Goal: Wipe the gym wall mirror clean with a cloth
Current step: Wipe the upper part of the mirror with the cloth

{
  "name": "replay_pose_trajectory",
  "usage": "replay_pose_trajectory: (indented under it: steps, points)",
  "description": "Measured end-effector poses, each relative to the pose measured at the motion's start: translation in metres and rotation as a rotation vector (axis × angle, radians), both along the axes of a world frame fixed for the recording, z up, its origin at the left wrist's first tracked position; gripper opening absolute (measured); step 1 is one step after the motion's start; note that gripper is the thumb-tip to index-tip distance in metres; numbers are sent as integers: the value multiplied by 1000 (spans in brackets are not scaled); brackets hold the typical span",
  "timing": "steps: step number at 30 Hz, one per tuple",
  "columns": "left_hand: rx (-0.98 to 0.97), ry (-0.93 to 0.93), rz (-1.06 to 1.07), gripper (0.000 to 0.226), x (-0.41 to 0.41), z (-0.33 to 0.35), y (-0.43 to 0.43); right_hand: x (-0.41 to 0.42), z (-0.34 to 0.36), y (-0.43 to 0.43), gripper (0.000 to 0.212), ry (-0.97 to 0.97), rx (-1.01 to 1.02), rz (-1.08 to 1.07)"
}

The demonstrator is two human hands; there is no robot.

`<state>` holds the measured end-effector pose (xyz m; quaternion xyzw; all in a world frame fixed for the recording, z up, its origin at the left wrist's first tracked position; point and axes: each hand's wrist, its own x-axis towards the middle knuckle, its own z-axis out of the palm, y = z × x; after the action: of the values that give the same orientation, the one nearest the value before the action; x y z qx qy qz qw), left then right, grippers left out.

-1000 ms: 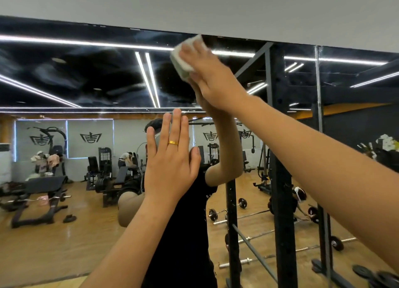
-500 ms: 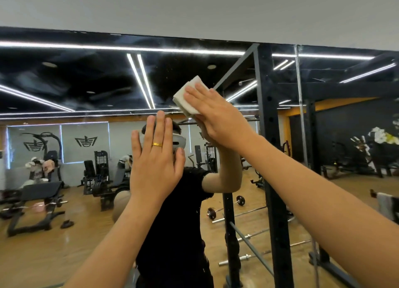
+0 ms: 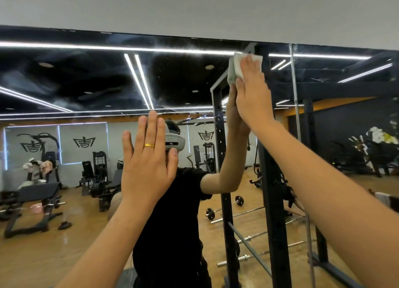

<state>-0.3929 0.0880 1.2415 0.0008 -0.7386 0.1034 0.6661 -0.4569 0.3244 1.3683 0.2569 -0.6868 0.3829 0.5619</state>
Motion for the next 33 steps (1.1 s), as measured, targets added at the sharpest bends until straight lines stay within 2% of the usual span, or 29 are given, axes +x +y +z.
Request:
replay_pose_trajectory:
  steps: [3, 9, 12, 16, 24, 29, 33]
  points:
    - [-1, 4, 0, 69, 1, -1, 1, -1, -22, 8, 57, 34, 55, -23]
    - [-2, -1, 9, 69, 0, -1, -1, -9, 53, 25, 57, -7, 48, -84]
    - [-2, -1, 16, 70, -1, 0, 0, -9, 55, 18, 56, -16, 6, -108]
    - [-3, 14, 28, 70, -1, -2, 1, 9, 43, -12, 55, 42, 14, 23]
    - [-12, 15, 28, 71, 0, -1, 0, 43, 65, -92, 55, 206, 503, -24]
    - [-8, 14, 11, 70, -2, 1, -3, 32, 41, -100, 57, 383, 780, -9]
    - [-3, 7, 11, 70, 0, 0, -6, 15, 12, -65, 55, 350, 794, 8]
